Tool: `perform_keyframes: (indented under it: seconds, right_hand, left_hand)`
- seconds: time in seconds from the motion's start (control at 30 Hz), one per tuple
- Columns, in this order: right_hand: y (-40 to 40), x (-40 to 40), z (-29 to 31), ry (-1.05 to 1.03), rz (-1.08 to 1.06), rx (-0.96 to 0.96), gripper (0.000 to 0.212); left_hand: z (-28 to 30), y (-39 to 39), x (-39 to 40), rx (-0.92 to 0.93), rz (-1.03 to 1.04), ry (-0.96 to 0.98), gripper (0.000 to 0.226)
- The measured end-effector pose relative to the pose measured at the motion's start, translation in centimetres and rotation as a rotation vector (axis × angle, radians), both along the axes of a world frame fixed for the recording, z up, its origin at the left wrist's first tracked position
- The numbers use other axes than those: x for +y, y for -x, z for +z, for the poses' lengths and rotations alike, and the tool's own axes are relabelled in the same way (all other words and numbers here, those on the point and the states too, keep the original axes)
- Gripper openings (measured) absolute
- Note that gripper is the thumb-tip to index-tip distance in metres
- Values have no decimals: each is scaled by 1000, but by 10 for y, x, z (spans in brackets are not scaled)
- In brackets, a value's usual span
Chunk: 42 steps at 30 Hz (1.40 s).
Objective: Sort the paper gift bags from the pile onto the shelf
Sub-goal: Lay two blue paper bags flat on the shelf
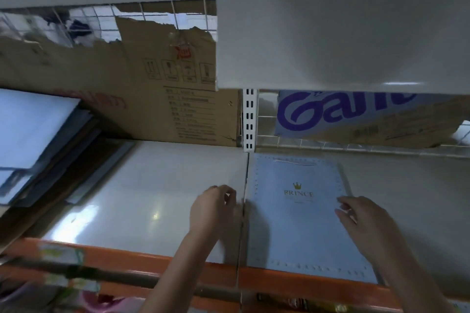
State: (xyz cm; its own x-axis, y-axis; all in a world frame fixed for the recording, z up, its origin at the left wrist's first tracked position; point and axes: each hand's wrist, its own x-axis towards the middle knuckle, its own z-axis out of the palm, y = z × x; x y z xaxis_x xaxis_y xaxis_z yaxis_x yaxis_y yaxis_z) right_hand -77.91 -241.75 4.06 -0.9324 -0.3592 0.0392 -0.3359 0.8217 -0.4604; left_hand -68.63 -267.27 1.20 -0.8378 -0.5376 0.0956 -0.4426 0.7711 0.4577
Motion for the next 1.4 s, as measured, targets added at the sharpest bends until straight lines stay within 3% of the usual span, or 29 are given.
perform_keyframes:
  seconds: [0.37,0.77,1.0,1.2,1.33,1.4]
  right_hand:
    - [-66,-172,-7,36,526,80,32]
    - [-207,-366,-5,117,739,41,31]
    - [-204,-448,22,154,713,33,27]
    - [-159,-526,51,226,647,110,31]
    - [-117,-587,66,202,624,118,49]
    - [-99,-614,68,121,634,87,62]
  left_hand:
    - [19,-115,-94,-54,175,341,29]
    - [41,-295,-261,9,351,398,26]
    - [53,-339,-346,75,525,351,27]
    - [64,-339,-410,198,665,184,25]
    - [80,-322,-447,267,732,58,28]
    - [84,-312,-470,332,793,-130,22]
